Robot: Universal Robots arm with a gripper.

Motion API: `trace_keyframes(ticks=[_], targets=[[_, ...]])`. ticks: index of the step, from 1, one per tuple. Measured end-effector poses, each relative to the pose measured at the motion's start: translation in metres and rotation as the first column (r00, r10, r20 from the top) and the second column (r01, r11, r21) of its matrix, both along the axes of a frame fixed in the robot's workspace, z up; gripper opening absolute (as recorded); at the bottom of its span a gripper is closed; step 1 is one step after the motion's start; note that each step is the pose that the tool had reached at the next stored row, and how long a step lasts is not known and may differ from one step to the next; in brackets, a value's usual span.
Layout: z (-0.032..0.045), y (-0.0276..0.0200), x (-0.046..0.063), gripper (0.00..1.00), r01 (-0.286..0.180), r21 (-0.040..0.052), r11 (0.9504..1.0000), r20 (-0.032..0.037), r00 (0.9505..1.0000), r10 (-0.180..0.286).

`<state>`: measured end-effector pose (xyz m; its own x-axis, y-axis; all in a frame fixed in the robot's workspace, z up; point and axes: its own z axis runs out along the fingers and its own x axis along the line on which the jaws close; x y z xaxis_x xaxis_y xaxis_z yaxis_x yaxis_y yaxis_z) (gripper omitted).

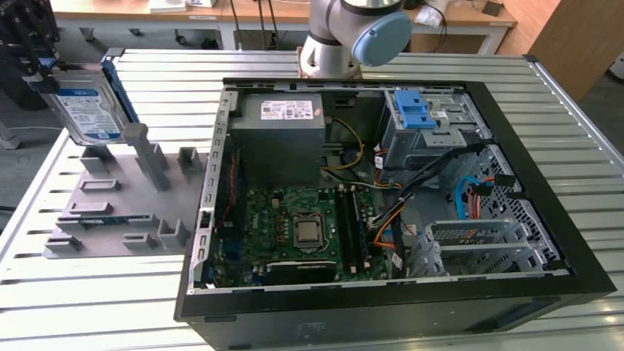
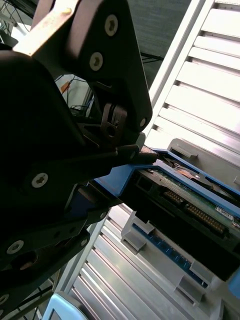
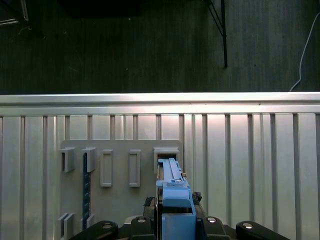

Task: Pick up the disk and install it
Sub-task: 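Pick up the disk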

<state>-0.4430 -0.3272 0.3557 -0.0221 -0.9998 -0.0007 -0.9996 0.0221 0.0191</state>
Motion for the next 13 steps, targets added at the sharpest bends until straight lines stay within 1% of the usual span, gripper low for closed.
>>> trace_keyframes(ticks=[13], targets=[[0.0028, 0.0004, 0.0000, 0.36, 0.000, 0.0000, 1.0000, -0.0001, 1.0000, 0.000]])
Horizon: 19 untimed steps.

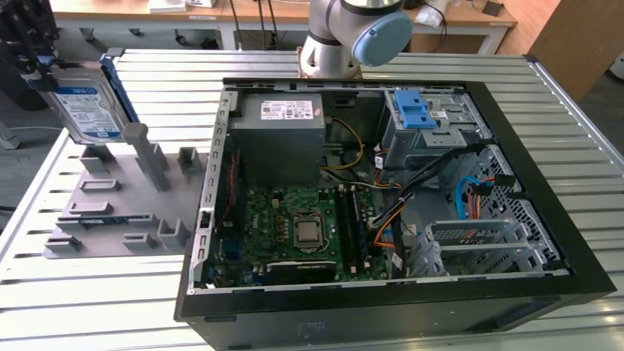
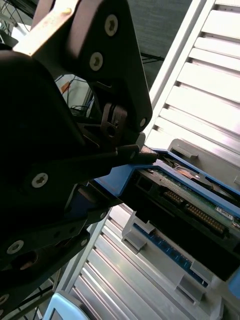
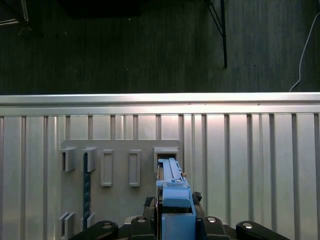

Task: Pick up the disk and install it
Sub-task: 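Pick up the disk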

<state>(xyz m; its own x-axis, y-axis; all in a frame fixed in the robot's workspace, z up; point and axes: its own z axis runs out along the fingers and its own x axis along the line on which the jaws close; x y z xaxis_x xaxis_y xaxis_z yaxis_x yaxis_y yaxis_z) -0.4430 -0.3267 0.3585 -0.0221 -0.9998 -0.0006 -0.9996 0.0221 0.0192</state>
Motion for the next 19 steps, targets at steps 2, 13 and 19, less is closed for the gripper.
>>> trace_keyframes(ticks=[2, 13, 19], targets=[[0.0009, 0.0000, 0.000, 0.36, 0.000, 0.0000, 1.0000, 0.0000, 1.0000, 0.000], [0.0062, 0.0010, 0.000, 0.36, 0.000, 0.0000, 1.0000, 0.0001, 1.0000, 0.000], [0.0119, 0.0014, 0.000, 0.36, 0.000, 0.0000, 1.0000, 0.0001, 1.0000, 0.000]])
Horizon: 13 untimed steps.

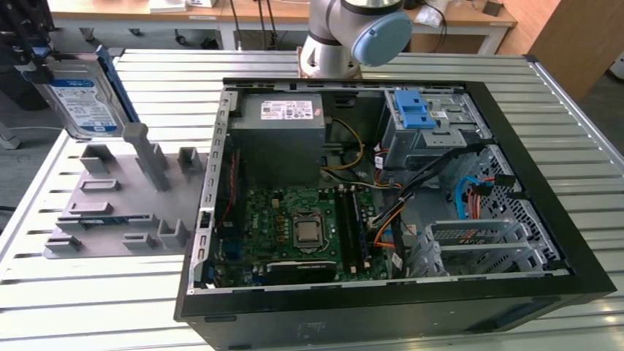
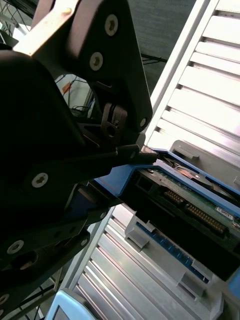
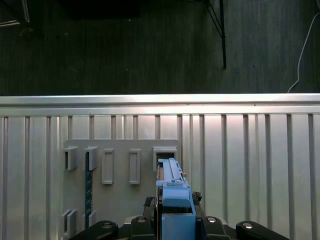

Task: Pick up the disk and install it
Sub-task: 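Pick up the disk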

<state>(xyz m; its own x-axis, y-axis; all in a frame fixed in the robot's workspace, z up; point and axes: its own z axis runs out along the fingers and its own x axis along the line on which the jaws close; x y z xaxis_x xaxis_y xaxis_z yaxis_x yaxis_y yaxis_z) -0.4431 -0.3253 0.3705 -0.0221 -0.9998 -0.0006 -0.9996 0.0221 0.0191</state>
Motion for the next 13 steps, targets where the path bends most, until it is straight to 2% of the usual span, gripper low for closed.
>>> trace_keyframes(ticks=[13], targets=[[0.0079, 0.0008, 0.0000, 0.36, 0.000, 0.0000, 1.0000, 0.0000, 1.0000, 0.000]])
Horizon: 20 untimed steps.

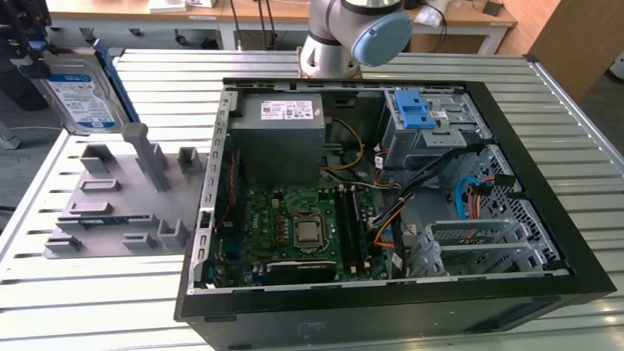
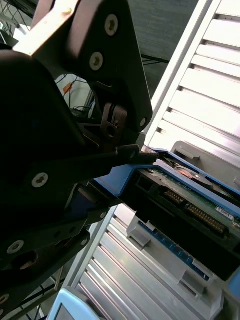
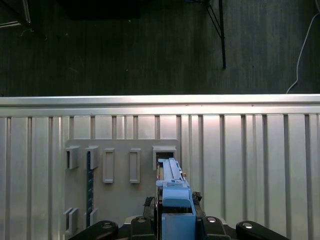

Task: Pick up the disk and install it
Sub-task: 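Pick up the disk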

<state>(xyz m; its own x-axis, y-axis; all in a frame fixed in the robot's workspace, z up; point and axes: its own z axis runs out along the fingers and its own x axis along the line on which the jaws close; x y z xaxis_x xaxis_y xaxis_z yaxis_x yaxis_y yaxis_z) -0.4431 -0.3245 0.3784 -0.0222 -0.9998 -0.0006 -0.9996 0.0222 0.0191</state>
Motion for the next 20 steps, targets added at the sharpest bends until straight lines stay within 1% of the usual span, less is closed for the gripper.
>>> trace_keyframes(ticks=[20], targets=[[0.0088, 0.0009, 0.0000, 0.36, 0.000, 0.0000, 1.0000, 0.0001, 1.0000, 0.000]])
